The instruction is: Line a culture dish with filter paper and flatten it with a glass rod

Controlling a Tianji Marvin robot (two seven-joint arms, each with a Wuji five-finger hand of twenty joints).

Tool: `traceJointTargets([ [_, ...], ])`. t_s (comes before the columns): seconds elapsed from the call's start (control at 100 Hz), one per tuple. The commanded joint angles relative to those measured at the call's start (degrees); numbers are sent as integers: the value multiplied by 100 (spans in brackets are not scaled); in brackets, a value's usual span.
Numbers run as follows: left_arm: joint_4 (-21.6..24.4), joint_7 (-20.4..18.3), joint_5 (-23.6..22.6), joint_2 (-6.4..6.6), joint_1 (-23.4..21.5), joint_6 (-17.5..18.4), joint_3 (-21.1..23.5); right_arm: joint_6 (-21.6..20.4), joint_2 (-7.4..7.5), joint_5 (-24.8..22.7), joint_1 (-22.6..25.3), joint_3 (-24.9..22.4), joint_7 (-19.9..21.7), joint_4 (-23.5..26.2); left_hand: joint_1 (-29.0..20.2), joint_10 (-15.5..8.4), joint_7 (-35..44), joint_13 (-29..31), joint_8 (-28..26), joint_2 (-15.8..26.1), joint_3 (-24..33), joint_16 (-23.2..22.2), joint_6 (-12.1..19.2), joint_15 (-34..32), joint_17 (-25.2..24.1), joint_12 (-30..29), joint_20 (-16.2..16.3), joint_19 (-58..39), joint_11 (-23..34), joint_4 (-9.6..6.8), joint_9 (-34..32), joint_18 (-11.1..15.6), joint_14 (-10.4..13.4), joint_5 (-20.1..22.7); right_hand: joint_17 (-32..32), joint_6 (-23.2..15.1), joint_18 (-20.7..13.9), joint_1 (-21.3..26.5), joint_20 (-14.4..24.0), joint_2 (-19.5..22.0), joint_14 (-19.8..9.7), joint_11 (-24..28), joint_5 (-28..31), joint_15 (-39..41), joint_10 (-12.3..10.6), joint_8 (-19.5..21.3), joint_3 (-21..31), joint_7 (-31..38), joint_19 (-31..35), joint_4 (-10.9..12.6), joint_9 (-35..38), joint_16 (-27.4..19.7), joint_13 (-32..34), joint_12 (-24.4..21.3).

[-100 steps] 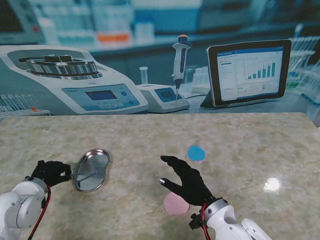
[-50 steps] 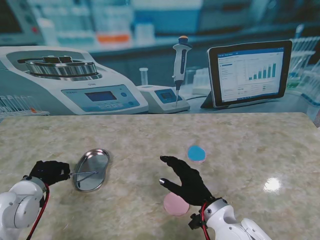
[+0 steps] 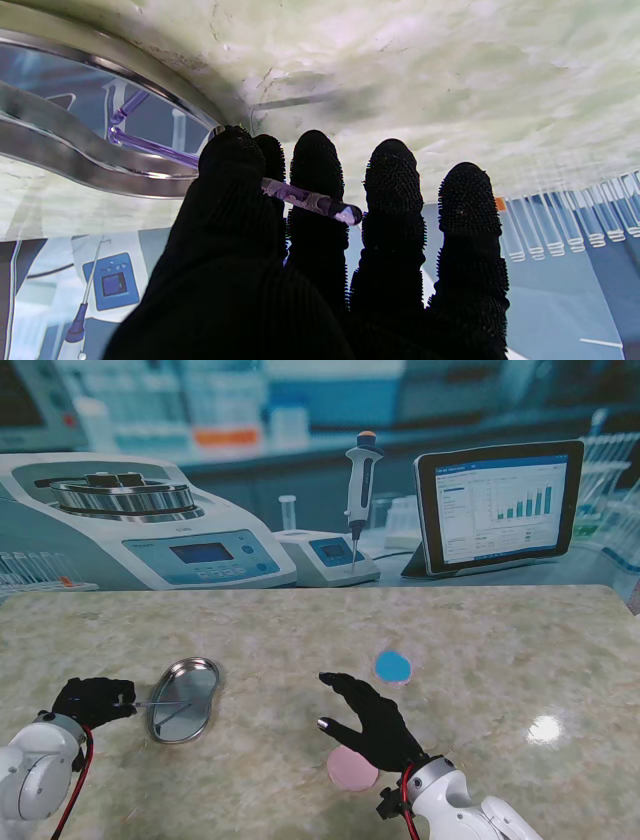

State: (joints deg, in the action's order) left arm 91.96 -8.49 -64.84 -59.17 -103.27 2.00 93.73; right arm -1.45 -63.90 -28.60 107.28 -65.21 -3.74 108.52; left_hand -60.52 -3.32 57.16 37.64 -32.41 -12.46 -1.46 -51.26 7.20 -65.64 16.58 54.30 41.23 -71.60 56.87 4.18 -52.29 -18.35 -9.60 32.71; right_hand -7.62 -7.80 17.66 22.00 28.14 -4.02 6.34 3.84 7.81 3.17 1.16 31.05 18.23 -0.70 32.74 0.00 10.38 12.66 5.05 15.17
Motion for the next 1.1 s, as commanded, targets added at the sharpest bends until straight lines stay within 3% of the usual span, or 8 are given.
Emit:
traceJointTargets([
  [0.0,29,33,50,-15,-52,25,38,13,-7,-3,26,27,12,-10,171,-174,730,155,-409,-214,1632,-123,661,-239,35,195,247,-287,213,265,-203,-231,-3,290,-31,-106,-147,-53,134,-88,-208,24,-7,-92,-233,41,-37,-4,76,-144,-176,83,-83,48],
  [0.04,43,71,77,-22,-68,37,59,11,-6,-6,25,28,12,-12,603,-168,742,164,-475,-423,2495,-140,675,-270,36,221,268,-324,241,511,-222,-242,-9,320,-30,-102,-147,-47,134,-87,-211,23,-7,-92,-233,43,-33,-5,79,-143,-179,83,-81,47],
  [0.14,88,148,145,-39,-112,77,118,10,-6,-8,22,29,12,-15,795,-178,748,193,-623,-527,2866,-163,713,-312,44,270,282,-342,272,606,-260,-265,2,357,-31,-102,-150,-50,134,-91,-204,25,-6,-92,-238,49,-36,-7,88,-143,-178,84,-81,47],
  [0.48,244,361,374,-93,-226,165,246,3,-9,-9,24,22,0,-24,1025,-169,955,239,-1140,-600,3270,-316,704,-560,78,331,347,-453,529,771,-302,-285,-28,362,-34,-97,-147,-53,129,-89,-209,30,-7,-92,-236,68,-34,-9,105,-143,-177,84,-81,46],
  [0.8,349,580,580,-143,-283,231,302,1,-11,5,20,21,-5,-30,1417,-173,1040,327,-1644,-762,3946,-407,711,-714,136,388,423,-532,762,1025,-386,-377,-57,466,-37,-89,-150,-60,118,-80,-208,30,-8,-97,-241,92,-37,-5,106,-144,-179,84,-83,43],
  [1.09,456,678,848,-189,-372,286,392,-5,-11,8,17,17,0,-34,1472,-178,1058,346,-1739,-783,4032,-408,721,-718,153,396,429,-535,767,1056,-398,-387,-58,477,-38,-85,-151,-48,111,-91,-210,36,-8,-97,-238,108,-32,-5,107,-143,-173,85,-80,43],
])
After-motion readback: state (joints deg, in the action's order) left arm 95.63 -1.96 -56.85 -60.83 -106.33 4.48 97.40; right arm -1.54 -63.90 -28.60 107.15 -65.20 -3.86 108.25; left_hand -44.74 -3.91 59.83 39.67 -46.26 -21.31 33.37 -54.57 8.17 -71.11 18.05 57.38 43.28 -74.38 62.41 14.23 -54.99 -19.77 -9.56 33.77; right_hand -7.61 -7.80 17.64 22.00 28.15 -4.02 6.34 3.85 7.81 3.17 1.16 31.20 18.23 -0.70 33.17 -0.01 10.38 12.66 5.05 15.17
